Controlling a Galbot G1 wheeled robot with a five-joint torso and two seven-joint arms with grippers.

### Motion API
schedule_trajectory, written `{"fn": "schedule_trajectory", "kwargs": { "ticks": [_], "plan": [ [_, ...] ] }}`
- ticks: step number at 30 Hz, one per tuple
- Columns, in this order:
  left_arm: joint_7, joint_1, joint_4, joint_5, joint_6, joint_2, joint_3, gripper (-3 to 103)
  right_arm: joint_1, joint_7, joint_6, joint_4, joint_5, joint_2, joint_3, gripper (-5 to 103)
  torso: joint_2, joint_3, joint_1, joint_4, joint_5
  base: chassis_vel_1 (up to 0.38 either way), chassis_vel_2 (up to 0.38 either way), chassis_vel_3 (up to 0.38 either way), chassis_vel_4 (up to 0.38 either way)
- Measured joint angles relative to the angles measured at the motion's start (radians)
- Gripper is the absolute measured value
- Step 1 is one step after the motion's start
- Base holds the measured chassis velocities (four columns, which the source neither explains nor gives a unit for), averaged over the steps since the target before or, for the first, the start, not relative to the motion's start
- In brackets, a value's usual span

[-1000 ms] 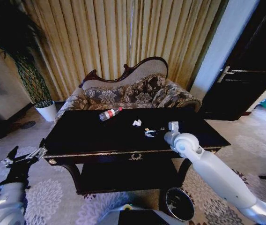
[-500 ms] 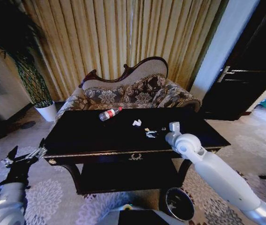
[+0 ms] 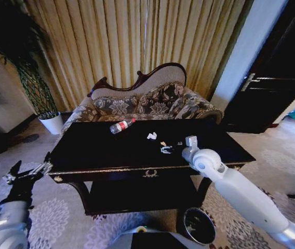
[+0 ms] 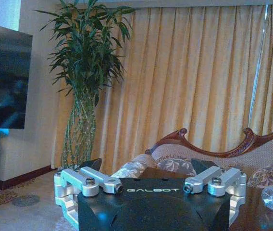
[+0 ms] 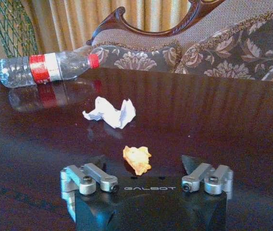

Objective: Move to the front of the table and place the trash on the table into the trash bin.

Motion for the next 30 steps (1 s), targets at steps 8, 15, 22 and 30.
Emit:
{"fn": "schedule_trajectory", "kwargs": {
  "ticks": [8,15,22,30],
  "plan": [
    [0.000,0.001,0.000,0.000,0.000,0.003,-0.001,100,-0.006,0.000,0.003,-0.002,0.000,0.000,0.005,65,0.000,0.000,0.000,0.0000,0.0001,0.000,0.000,0.000,0.000],
    [0.000,0.000,0.000,0.000,-0.001,0.004,0.000,100,-0.011,0.000,0.004,-0.002,0.000,-0.002,0.011,37,0.000,0.000,0.000,0.0000,0.0002,0.000,0.000,0.000,0.000],
    [0.000,0.001,0.000,0.000,-0.002,-0.002,0.000,100,-0.019,-0.001,0.005,0.002,0.000,-0.003,0.017,18,0.000,0.000,0.000,0.0004,0.0003,0.000,0.000,0.000,0.000],
    [0.000,-0.003,0.000,0.000,-0.002,-0.002,0.003,100,-0.029,-0.002,0.005,0.002,0.003,-0.009,0.042,1,0.000,0.000,0.000,0.0001,0.0003,0.000,0.000,0.000,0.000]
  ]
}}
